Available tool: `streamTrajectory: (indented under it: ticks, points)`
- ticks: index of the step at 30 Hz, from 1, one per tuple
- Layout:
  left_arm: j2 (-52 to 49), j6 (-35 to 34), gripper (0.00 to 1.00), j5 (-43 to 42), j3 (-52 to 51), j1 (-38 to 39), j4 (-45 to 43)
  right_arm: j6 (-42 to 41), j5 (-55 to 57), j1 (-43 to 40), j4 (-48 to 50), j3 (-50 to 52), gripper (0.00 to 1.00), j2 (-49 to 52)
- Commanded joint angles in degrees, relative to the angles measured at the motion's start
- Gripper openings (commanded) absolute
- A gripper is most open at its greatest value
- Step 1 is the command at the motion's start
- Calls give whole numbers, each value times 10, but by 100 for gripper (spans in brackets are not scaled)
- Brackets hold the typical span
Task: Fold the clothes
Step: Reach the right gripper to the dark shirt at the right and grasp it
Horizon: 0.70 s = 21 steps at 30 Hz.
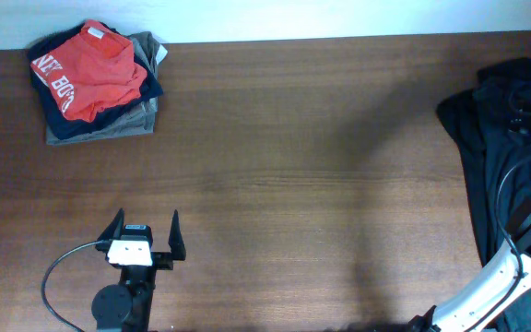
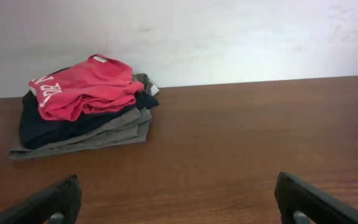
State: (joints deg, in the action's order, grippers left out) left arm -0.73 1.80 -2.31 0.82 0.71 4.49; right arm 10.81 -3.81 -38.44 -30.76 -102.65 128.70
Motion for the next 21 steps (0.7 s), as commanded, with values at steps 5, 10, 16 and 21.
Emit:
streamTrajectory:
  ticks: [5,10,16,21]
  points:
    - [3,9,99,2,-3,-2,1,12,14,-3,6,-8,53,32]
    - [3,9,99,2,-3,-2,1,12,31,-3,8,-8,42,32]
    - [3,9,99,2,-3,-2,1,12,60,-8,12,-8,42,32]
    - [3,9,99,2,-3,-2,1,12,60,-14,12,-7,35,35]
